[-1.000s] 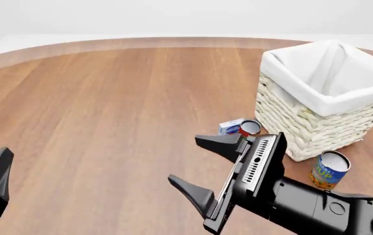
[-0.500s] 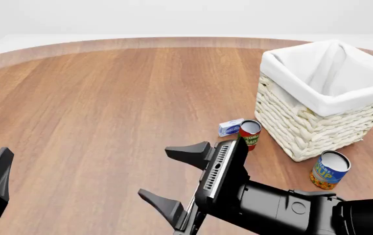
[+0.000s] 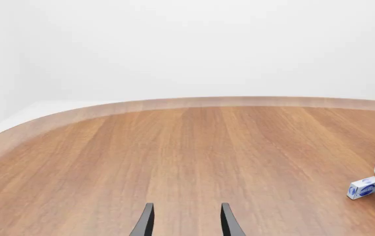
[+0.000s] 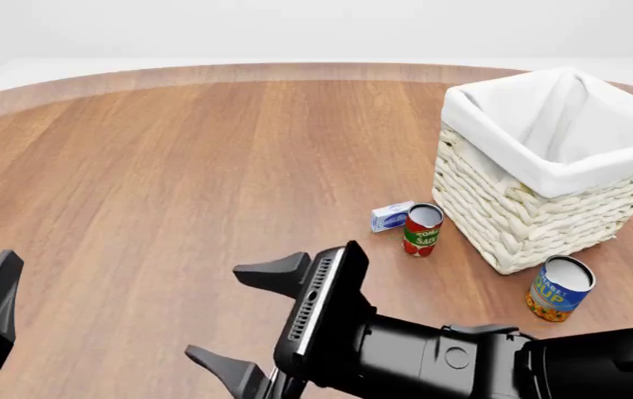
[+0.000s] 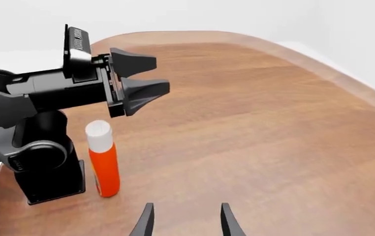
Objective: Pick up the ketchup, and put it in the basket.
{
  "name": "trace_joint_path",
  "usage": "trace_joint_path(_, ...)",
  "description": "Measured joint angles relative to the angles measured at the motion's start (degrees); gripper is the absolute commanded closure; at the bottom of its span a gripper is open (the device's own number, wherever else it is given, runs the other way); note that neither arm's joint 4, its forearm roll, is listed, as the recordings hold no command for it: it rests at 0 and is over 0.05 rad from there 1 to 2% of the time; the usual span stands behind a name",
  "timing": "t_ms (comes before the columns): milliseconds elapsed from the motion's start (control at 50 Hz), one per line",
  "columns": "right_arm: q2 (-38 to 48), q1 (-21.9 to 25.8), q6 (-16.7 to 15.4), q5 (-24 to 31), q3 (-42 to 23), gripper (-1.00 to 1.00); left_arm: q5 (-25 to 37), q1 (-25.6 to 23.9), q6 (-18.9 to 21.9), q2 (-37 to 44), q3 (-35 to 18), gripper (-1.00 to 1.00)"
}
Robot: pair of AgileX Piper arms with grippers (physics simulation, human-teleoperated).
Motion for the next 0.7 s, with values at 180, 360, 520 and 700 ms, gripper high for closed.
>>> trace_joint_path(180,1.7,1.5,0.8,1.0,-2.2,-1.0,0.0,0.0,0.0,0.0,0.0,-1.0)
trace_joint_path(360,3.7,2.9,1.3,1.9,-4.2,-1.0,0.0,0.0,0.0,0.0,0.0,-1.0)
trace_joint_path(520,5.2,3.8,1.6,2.6,-5.9,-1.0,0.0,0.0,0.0,0.0,0.0,-1.0)
trace_joint_path(700,6.6,4.7,1.5,3.6,-8.0,-1.0,0.0,0.0,0.0,0.0,0.0,-1.0)
